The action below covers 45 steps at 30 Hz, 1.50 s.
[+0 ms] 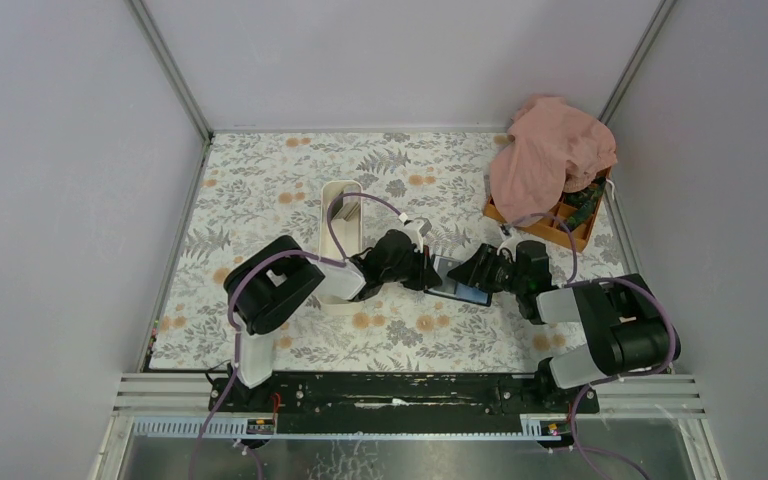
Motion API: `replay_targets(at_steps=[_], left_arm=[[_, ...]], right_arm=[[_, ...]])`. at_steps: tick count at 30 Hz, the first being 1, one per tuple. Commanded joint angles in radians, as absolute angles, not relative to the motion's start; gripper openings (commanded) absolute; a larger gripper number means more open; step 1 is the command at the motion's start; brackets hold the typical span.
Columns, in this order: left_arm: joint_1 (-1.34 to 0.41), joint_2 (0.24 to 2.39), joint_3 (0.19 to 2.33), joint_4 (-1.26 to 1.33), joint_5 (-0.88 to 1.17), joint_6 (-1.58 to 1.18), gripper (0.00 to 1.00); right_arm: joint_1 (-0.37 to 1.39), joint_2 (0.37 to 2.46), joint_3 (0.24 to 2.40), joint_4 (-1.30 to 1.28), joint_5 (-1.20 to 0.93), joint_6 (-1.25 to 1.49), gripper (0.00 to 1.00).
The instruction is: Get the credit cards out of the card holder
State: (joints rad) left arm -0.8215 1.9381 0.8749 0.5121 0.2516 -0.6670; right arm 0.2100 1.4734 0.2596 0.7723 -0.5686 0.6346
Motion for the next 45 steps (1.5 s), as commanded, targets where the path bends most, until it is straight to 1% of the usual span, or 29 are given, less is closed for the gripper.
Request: replay_targets(at_steps=[1,5,11,15,22,27,34,45], left_arm=[[-0.815,1.982,0.870,0.481,0.263,-0.662,0.01],[-0.813,1.978,0.866,0.485,0.269,-0.664,0.01],[-0.805,1.972,0.858,0.496,0.281,-0.670,0.01],[-0.805,1.973,0.854,0.506,0.291,-0.676,0.00],[-0.804,1.964,0.851,0.506,0.296,-0.676,0.00],[-0.805,1.971,0.856,0.506,0.302,-0.678,0.00],[-0.804,1.976,0.854,0.506,0.303,-0.678,0.00],[-0.804,1.988,0.870,0.491,0.301,-0.675,0.00]], right_arm=[[0.218,1.514,0.300,0.752,-0.558,0.610,0.58],[0.219,1.520,0.302,0.736,-0.547,0.606,0.58],[0.219,1.419,0.303,0.596,-0.456,0.549,0.57],[0.218,1.418,0.298,0.591,-0.453,0.549,0.57],[0.229,1.492,0.309,0.650,-0.511,0.567,0.57],[0.279,1.547,0.326,0.713,-0.552,0.592,0.57],[0.286,1.556,0.305,0.847,-0.632,0.641,0.57],[0.287,1.557,0.292,0.905,-0.698,0.661,0.57]])
